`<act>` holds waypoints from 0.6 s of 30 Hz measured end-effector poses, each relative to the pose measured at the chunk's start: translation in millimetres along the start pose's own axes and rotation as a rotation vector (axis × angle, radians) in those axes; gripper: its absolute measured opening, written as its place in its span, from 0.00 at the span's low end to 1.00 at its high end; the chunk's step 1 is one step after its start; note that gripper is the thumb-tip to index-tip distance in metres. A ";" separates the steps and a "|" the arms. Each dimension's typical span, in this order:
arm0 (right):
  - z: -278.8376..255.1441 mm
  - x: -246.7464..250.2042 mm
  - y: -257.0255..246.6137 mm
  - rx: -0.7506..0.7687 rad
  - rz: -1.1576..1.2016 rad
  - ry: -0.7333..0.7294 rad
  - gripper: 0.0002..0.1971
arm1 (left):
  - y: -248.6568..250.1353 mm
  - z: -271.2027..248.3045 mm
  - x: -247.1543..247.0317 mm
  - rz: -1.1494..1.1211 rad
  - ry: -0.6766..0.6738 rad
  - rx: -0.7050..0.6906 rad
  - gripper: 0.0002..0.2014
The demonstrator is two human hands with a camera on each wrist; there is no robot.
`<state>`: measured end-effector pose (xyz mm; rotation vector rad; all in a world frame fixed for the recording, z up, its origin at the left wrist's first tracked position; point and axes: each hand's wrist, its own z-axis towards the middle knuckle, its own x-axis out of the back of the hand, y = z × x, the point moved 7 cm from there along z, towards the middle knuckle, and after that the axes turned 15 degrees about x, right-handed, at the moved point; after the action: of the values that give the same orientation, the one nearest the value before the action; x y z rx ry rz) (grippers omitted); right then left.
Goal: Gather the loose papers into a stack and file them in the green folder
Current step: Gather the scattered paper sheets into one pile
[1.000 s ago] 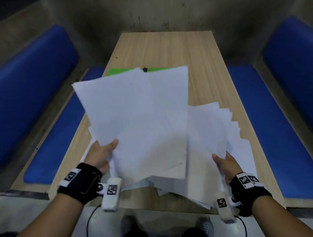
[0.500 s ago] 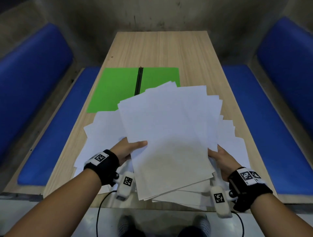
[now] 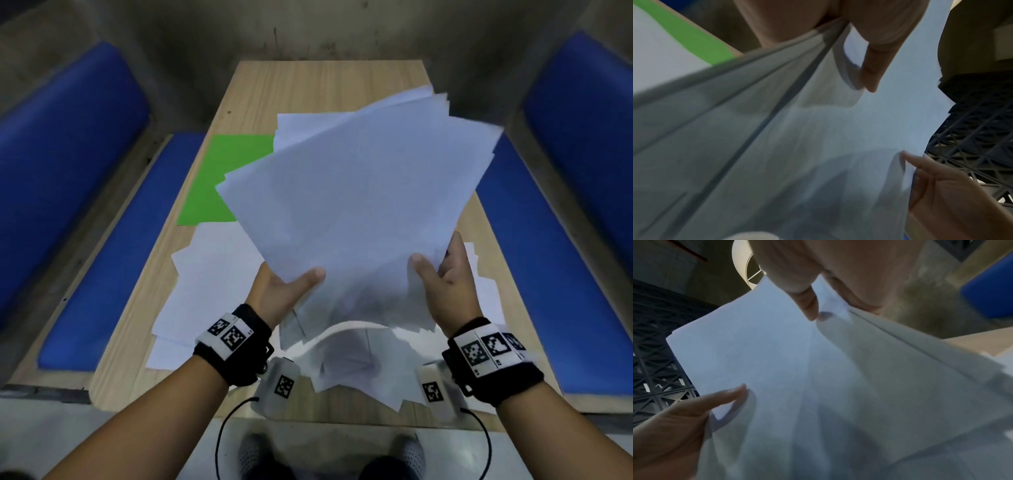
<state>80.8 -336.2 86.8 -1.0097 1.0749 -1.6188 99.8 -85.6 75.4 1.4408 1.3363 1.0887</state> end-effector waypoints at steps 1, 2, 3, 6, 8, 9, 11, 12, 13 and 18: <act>-2.7 -0.4 5.6 0.000 -0.009 0.006 0.27 | -4.4 -0.9 -1.6 0.008 0.004 0.011 0.18; -6.4 -1.7 10.8 -0.008 0.000 0.010 0.30 | -9.6 -2.1 -3.4 0.017 0.003 0.032 0.18; -9.9 -3.4 16.6 -0.017 0.004 0.006 0.31 | -15.8 -3.1 -5.1 0.025 -0.005 0.056 0.17; -20.8 -9.6 34.9 -0.033 -0.069 -0.044 0.27 | -34.1 -4.7 -7.9 0.066 -0.030 0.121 0.16; -27.2 -11.0 48.4 -0.066 -0.109 -0.057 0.25 | -41.9 -6.1 -8.1 0.085 -0.039 0.142 0.15; -29.3 -11.0 54.2 -0.085 -0.123 -0.057 0.24 | -42.9 -6.9 -8.5 0.089 -0.043 0.145 0.13; -30.3 -9.5 62.4 -0.099 -0.116 -0.035 0.25 | -41.0 -8.2 -9.6 0.062 -0.056 0.147 0.14; -29.3 -8.1 61.7 -0.099 -0.107 -0.006 0.25 | -38.8 -8.6 -9.6 0.042 -0.066 0.133 0.17; -27.2 -4.5 63.3 -0.097 -0.096 0.039 0.24 | -37.9 -8.1 -8.0 0.025 -0.073 0.113 0.21; -28.0 30.6 93.4 -0.291 -0.003 0.230 0.20 | -69.9 -6.4 26.6 0.115 0.110 0.189 0.33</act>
<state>69.8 -378.7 -5.5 -1.0267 1.4981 -1.6402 77.8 -55.3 10.4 1.6331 1.4818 1.1546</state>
